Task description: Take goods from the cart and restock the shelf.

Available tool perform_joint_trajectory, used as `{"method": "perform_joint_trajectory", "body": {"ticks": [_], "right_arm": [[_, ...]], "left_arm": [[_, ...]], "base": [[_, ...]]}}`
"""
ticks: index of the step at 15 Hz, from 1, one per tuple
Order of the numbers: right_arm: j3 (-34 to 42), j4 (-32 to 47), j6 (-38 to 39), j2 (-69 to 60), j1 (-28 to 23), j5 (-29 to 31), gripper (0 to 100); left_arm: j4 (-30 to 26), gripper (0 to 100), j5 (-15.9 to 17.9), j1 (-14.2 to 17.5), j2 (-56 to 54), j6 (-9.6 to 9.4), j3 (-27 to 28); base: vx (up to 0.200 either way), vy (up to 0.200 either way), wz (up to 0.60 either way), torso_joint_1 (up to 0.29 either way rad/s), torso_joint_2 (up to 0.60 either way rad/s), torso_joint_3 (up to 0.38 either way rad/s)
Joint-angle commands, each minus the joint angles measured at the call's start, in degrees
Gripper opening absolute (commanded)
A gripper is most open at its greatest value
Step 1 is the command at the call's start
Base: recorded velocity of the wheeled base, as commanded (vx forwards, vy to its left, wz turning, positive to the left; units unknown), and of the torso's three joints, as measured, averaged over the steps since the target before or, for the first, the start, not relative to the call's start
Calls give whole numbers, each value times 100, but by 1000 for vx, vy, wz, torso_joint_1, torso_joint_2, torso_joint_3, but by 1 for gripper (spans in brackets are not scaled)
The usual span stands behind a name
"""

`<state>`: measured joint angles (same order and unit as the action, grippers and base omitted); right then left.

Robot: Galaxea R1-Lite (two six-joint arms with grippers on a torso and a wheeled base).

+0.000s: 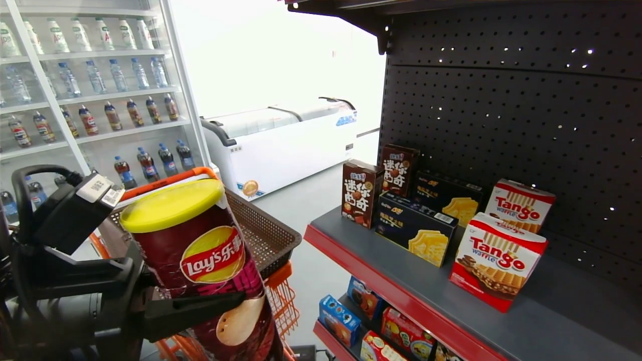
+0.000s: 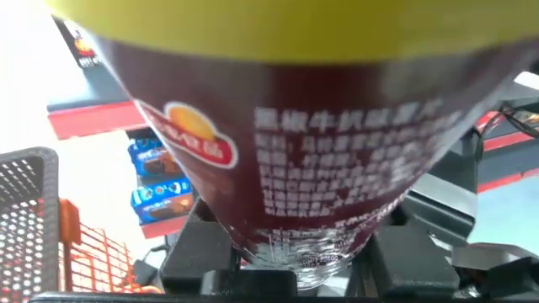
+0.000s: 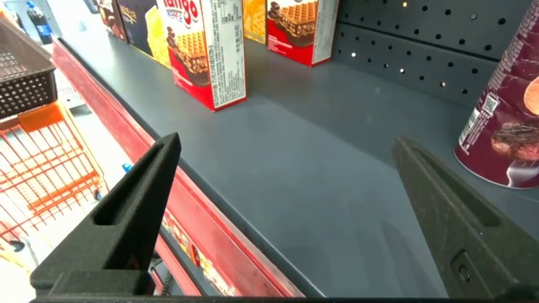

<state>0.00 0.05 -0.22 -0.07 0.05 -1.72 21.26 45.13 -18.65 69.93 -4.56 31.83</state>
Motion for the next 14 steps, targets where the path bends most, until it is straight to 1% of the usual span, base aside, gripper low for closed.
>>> {"method": "perform_joint_trajectory", "body": {"ticks": [1,7,14], "right_arm": [[0,-5,-4,7,4,-4,100],[0,-5,-4,7,4,-4,100],[0,4,-4,7,4,-4,100]], "left_arm": [[1,0,-4,11,100,-10,69],[10,0,84,-279,478,-19,148],[27,0,128,-315,610,-19,192]], "base": [[0,0,0,0,0,0],[0,0,0,0,0,0],[0,0,0,0,0,0]]}}
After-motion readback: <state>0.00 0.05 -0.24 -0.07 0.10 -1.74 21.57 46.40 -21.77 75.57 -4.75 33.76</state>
